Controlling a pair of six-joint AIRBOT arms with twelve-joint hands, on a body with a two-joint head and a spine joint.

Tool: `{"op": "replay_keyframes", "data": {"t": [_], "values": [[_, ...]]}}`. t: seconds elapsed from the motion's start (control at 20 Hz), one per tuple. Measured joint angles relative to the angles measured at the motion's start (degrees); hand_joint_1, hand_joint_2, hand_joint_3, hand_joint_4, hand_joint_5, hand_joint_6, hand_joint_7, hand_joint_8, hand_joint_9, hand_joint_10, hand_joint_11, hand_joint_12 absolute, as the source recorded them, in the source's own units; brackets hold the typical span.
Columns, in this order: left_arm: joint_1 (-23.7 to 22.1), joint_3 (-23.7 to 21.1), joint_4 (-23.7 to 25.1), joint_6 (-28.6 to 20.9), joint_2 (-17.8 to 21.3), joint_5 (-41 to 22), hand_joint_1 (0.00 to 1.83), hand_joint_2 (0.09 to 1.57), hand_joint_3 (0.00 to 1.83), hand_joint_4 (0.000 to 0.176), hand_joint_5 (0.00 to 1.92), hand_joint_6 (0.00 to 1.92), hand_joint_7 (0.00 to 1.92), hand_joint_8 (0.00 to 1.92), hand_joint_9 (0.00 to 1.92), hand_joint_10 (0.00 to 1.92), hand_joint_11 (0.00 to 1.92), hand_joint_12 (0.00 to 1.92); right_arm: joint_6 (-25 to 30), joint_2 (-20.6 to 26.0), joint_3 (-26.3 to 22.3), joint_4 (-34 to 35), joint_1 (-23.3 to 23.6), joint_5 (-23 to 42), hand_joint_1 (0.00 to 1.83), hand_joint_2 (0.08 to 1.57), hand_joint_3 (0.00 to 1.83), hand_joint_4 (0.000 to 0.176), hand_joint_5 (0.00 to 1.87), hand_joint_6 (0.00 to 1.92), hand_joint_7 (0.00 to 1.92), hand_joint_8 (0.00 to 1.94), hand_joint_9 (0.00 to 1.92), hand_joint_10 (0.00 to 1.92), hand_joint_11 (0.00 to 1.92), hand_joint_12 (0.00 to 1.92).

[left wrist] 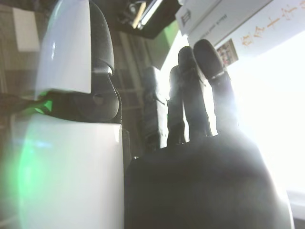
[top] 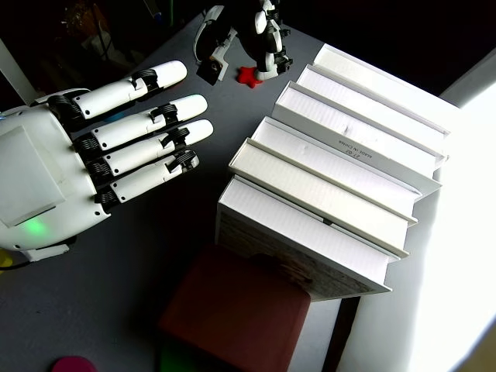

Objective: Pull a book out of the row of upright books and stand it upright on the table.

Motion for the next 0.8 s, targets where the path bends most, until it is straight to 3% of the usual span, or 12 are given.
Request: {"op": "replay_keyframes", "data": {"t": [0.25,0.3,0.35,0.4,0.5,0.55,0.6,0.65,0.7,0.75,0.8], "values": [[0.0,-0.1,0.1,0.0,0.0,0.0,1.03,0.85,0.0,0.007,0.58,0.0,0.41,0.01,0.31,0.34,0.0,1.62,0.2,0.0,-0.6,-0.9,0.4,-0.1,1.03,0.97,0.0,0.09,0.41,0.0,0.32,0.0,0.29,0.24,0.0,1.44],[0.0,-0.1,0.2,0.0,0.0,0.0,1.02,0.85,0.0,0.012,0.58,0.0,0.41,0.01,0.32,0.33,0.0,1.64,0.2,0.2,-1.0,-1.1,0.6,0.2,1.03,0.97,0.0,0.072,0.38,0.0,0.3,0.0,0.29,0.21,0.0,1.43],[0.0,-0.5,-0.1,0.1,0.2,0.1,1.02,0.85,0.0,0.012,0.58,0.0,0.41,0.01,0.32,0.33,0.0,1.64,0.2,0.2,-1.5,-1.5,0.7,0.3,1.03,0.97,0.0,0.072,0.38,0.0,0.3,0.0,0.29,0.21,0.0,1.43],[0.0,-0.7,-0.1,0.0,0.3,-0.1,1.05,0.84,0.0,0.023,0.49,0.0,0.35,0.0,0.32,0.26,0.0,1.61,0.3,0.2,-1.9,-2.7,1.5,0.2,1.06,0.97,0.0,0.106,0.47,0.02,0.37,0.01,0.33,0.11,0.0,1.47],[0.0,-1.3,0.2,0.1,0.8,-0.2,1.05,0.84,0.0,0.035,0.43,0.0,0.29,0.0,0.31,0.23,0.0,1.58,0.3,0.4,-3.1,-5.1,4.4,0.1,0.96,0.97,0.0,0.126,0.52,0.02,0.43,0.01,0.37,0.09,0.0,1.55],[0.1,-1.5,-0.1,0.0,0.9,-0.5,1.04,0.86,0.01,0.055,0.36,0.0,0.21,0.0,0.27,0.17,0.0,1.44,0.3,1.0,-3.5,-6.1,5.6,1.2,0.96,1.0,0.01,0.074,0.52,0.01,0.42,0.0,0.4,0.1,0.0,1.58],[0.6,-1.6,-0.6,0.0,1.0,-1.1,1.02,0.87,0.0,0.07,0.33,0.0,0.2,0.0,0.23,0.12,0.0,1.34,0.2,1.6,-3.6,-6.4,6.1,2.1,0.95,1.02,0.02,0.066,0.49,0.0,0.37,0.0,0.37,0.09,0.0,1.58],[1.2,-1.6,-1.1,0.0,1.3,-1.2,0.98,0.87,0.0,0.086,0.29,0.0,0.18,0.0,0.21,0.08,0.0,1.29,-0.4,2.6,-3.6,-6.2,6.4,2.2,0.92,1.03,0.02,0.077,0.45,0.0,0.31,0.0,0.32,0.07,0.0,1.58],[1.6,-1.6,-1.9,0.1,1.5,-1.0,0.94,0.89,0.0,0.107,0.24,0.0,0.13,0.0,0.13,0.03,0.0,1.14,-1.4,3.4,-3.6,-5.9,6.5,1.2,0.9,1.03,0.01,0.102,0.41,0.0,0.22,0.0,0.25,0.03,0.0,1.53],[1.7,-1.6,-2.6,0.1,1.6,-0.9,0.9,0.91,0.0,0.13,0.19,0.0,0.06,0.0,0.03,0.0,0.0,0.79,-1.8,3.9,-3.2,-5.6,6.7,-0.2,0.89,1.04,0.01,0.074,0.35,0.01,0.12,0.0,0.11,0.02,0.0,1.23],[1.8,-2.0,-3.0,0.0,1.8,-0.9,0.87,0.92,0.0,0.142,0.15,0.02,0.01,0.0,0.01,0.0,0.0,0.4,-2.0,3.9,-2.6,-5.4,6.8,-1.1,0.87,1.04,0.01,0.044,0.32,0.0,0.1,0.0,0.04,0.02,0.0,0.67]]}}
